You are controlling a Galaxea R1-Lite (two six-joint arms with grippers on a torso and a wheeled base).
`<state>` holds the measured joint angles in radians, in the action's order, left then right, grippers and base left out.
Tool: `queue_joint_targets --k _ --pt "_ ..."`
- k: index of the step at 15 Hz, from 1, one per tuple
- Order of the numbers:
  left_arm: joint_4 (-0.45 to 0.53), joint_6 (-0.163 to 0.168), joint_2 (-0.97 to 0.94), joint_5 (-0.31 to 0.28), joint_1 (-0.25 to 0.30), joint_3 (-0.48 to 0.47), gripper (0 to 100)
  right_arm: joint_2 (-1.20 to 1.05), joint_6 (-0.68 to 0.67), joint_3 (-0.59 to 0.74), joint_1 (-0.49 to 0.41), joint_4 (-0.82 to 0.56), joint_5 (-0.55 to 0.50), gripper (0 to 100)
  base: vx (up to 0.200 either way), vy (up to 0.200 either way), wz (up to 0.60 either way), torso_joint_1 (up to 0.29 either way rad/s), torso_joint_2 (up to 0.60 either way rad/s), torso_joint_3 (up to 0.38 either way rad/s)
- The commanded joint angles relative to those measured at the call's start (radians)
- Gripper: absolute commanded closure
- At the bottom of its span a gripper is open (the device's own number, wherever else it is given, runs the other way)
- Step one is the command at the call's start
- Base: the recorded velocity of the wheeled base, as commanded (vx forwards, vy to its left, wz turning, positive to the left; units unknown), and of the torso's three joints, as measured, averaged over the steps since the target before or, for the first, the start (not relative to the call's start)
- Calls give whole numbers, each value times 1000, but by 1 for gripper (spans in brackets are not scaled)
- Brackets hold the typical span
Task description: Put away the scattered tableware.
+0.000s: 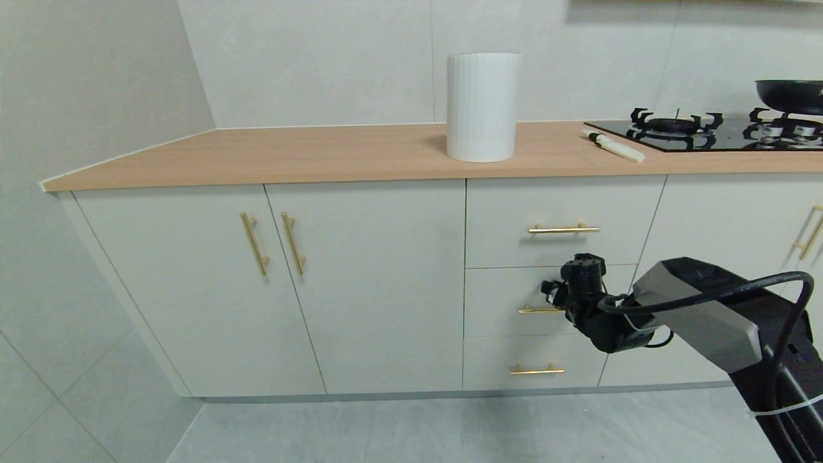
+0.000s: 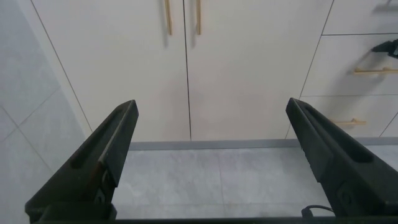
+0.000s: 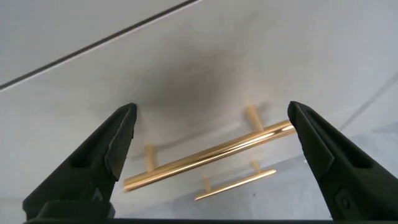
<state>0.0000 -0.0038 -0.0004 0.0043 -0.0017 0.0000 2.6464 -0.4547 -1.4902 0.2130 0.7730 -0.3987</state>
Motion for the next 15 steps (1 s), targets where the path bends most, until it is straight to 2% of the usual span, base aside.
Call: queue_joint_targets --k 1,3,5,8,9,11,12,14,15 --pt "0 -1 0 0 0 0 0 -230 2 229 20 -11 31 0 0 0 0 0 0 0" --pt "0 -1 0 0 0 0 0 -418 10 409 49 -11 83 0 0 0 0 0 0 0" --pt "0 -1 0 0 0 0 0 -732 67 610 68 -21 133 0 0 0 0 0 0 0" --pt "0 -1 0 0 0 0 0 -1060 165 823 95 -18 70 0 0 0 0 0 0 0" --pt "0 -1 0 0 0 0 0 -1258 211 926 106 -21 54 0 0 0 0 0 0 0" --pt "0 -1 0 0 0 0 0 -1464 287 1051 105 -21 44 0 0 0 0 0 0 0" --pt "0 -1 0 0 0 0 0 -1640 357 1151 101 -29 32 0 0 0 0 0 0 0" --pt "0 -1 0 0 0 0 0 -1873 450 1225 91 -118 -9 0 0 0 0 0 0 0" --pt "0 -1 0 0 0 0 0 -2033 496 1240 48 -250 -28 0 0 0 0 0 0 0"
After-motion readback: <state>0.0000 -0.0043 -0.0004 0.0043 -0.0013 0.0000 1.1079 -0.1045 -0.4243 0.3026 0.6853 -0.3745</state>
